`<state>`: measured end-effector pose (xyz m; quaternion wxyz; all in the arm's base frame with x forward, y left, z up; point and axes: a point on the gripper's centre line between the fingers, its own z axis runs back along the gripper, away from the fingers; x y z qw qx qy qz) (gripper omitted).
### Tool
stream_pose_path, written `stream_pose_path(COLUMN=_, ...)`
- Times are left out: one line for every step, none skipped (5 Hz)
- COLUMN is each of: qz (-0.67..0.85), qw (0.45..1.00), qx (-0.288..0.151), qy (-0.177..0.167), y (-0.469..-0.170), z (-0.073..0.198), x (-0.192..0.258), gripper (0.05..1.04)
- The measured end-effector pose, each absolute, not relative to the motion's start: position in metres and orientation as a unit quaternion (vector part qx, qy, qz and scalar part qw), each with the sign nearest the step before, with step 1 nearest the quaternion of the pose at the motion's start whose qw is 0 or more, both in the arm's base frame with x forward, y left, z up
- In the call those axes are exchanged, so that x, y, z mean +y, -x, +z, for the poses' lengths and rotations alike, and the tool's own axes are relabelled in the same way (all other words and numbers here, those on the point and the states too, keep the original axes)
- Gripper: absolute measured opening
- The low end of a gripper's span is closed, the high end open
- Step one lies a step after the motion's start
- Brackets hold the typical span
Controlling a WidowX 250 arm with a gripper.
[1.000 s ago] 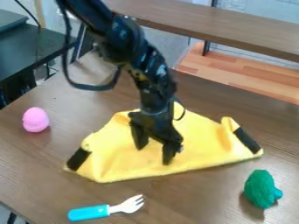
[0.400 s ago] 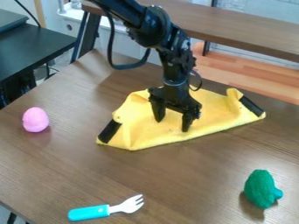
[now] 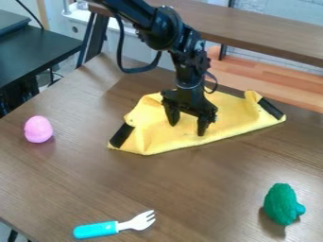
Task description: Slide the cloth up and down across the table
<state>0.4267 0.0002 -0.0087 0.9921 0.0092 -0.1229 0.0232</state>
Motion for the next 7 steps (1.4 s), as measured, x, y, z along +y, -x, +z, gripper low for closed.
stream_pose_path(qz=0.017, qw=0.992, qx=-0.127, qy=-0.013, y=-0.410, z=-0.011, x=0.001, gripper=1.000)
stream_pose_path(qz=0.004, qw=0.992, qx=-0.129, qy=-0.014, y=-0.385, z=-0.013, x=-0.005, gripper=0.998)
stream_pose_path(qz=-0.004, qw=0.992, qx=-0.123, qy=-0.011, y=-0.361, z=-0.014, x=-0.009, gripper=0.998)
stream_pose_path(qz=-0.020, qw=0.993, qx=-0.114, qy=-0.010, y=-0.341, z=-0.014, x=-0.008, gripper=0.998)
stream_pose_path(qz=-0.047, qw=0.994, qx=-0.103, qy=-0.005, y=-0.318, z=-0.014, x=-0.009, gripper=0.998)
stream_pose_path(qz=-0.061, qw=0.994, qx=-0.090, qy=-0.006, y=-0.301, z=-0.015, x=-0.004, gripper=0.998)
stream_pose_path(qz=-0.064, qw=0.994, qx=-0.092, qy=-0.010, y=-0.302, z=-0.014, x=-0.003, gripper=0.999)
